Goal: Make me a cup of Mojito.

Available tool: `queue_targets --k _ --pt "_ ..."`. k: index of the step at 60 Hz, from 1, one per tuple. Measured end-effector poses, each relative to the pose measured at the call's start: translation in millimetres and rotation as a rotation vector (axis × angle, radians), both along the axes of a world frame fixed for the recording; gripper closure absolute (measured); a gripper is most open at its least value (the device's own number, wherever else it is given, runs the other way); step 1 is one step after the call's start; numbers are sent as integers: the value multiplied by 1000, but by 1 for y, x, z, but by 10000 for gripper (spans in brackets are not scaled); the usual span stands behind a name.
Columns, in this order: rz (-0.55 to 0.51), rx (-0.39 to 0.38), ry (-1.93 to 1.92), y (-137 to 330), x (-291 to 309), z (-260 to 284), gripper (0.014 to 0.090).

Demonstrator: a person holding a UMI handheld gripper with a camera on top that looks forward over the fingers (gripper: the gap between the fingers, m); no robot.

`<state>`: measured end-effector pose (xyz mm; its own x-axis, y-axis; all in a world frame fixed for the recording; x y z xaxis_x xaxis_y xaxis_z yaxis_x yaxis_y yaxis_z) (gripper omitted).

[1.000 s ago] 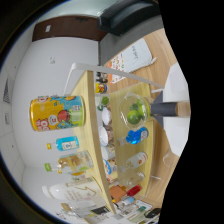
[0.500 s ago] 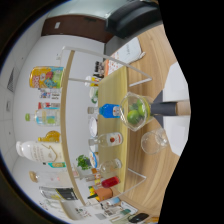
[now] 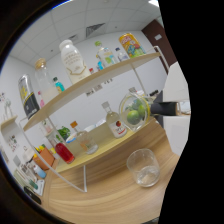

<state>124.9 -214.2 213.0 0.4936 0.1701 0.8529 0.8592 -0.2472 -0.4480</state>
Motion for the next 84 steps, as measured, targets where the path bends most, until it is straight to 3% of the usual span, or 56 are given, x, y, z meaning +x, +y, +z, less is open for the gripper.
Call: queue_targets --k 23,44,58,66,75,84 --pt "264 46 -525 12 -26 -7 893" --pt "290 57 -469 6 -30 -7 892" --pt "160 122 28 -7 -8 53 891" --pt "62 109 417 -21 27 69 890" --pt "-69 -6 757 -36 72 24 891" --pt "-226 -179 971 -47 113 -61 891"
